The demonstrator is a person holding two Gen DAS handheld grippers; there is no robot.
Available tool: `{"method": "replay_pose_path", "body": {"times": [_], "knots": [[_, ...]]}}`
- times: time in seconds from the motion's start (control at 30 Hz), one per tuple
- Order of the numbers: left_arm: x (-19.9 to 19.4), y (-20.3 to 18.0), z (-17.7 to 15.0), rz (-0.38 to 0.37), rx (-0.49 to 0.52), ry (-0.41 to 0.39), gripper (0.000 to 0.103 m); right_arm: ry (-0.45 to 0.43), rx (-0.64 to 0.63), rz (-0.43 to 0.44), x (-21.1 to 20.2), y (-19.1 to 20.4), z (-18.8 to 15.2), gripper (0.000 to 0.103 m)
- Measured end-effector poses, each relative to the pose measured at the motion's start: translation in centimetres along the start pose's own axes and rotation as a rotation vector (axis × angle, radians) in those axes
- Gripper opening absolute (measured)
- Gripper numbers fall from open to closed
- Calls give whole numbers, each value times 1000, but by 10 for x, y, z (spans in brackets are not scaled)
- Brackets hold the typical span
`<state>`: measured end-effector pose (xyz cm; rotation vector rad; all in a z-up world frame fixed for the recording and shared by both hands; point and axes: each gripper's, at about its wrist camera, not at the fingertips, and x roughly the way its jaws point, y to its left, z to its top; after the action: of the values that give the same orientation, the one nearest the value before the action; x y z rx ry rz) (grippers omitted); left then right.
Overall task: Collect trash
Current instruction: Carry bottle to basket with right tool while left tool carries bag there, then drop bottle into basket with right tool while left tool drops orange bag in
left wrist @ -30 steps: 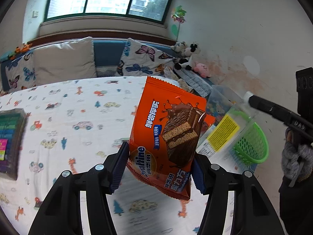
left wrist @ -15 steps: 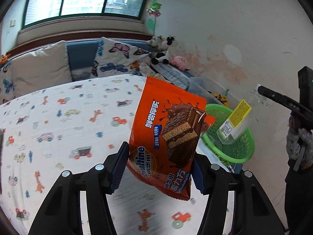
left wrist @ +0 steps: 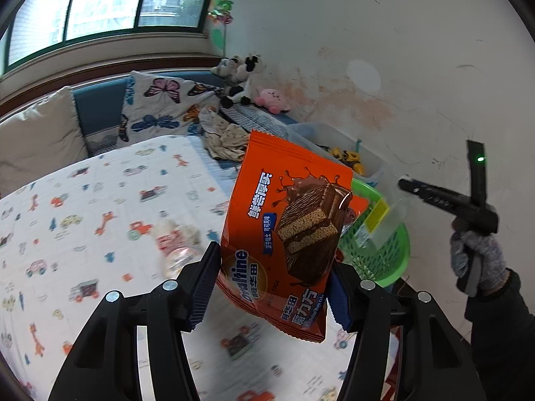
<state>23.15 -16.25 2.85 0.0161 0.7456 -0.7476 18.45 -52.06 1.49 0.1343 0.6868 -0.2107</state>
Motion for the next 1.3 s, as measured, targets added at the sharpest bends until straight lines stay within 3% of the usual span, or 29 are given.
{"method": "replay_pose_path", "body": {"times": [0.27, 0.43, 0.7, 0.97, 1.07, 1.3], "knots": [[31, -37, 10, -55, 37, 42, 57, -7, 67, 8, 5, -21, -7, 43], [56, -60, 16, -82, 63, 77, 57, -35, 73, 24, -12, -24, -9, 45], [102, -97, 17, -120, 93, 149, 57, -65, 100, 56, -40, -31, -21, 56], [136, -127, 19, -139, 105, 200, 57, -90, 126, 61, -58, -37, -31, 57], [148, -134, 18, -141, 107, 216, 60, -93, 136, 65, -62, -40, -35, 57], [166, -145, 15, -152, 104, 224, 77, -95, 167, 74, -67, -45, -43, 57]]}}
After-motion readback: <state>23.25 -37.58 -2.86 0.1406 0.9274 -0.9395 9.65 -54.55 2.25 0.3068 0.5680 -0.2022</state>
